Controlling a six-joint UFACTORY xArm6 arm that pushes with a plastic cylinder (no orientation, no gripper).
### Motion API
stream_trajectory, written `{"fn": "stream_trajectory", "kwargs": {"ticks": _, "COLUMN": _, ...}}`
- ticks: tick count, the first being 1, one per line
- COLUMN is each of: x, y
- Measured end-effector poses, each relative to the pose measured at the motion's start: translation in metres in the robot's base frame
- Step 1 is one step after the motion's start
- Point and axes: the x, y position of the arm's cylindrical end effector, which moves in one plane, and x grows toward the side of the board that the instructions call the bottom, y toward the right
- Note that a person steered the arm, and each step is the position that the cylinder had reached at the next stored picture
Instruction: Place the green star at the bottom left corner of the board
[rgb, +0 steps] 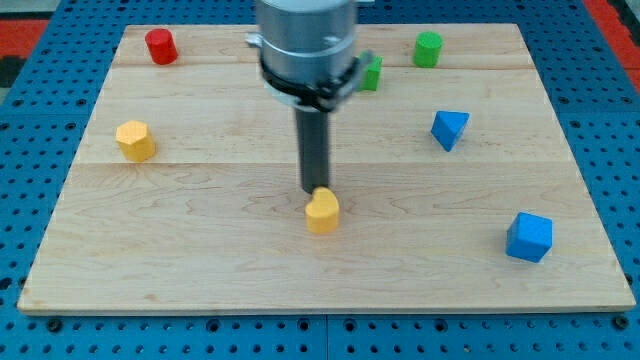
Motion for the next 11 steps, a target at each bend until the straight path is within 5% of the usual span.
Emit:
{"fn": "stream_trajectory", "kwargs": {"ticks": 2, "x": 0.014, "y": 0.011}}
{"fn": "stream_trajectory", "kwargs": {"ticks": 3, "x": -0.045, "y": 0.01}}
{"fn": "stream_trajectory", "kwargs": {"ticks": 5, "x": -0.094, "y": 0.032}}
{"fn": "stream_trajectory", "kwargs": {"ticks": 9, "x": -0.079, "y": 0.033}}
{"fn": "stream_trajectory", "kwargs": {"ticks": 11, "x": -0.147, "y": 0.102}}
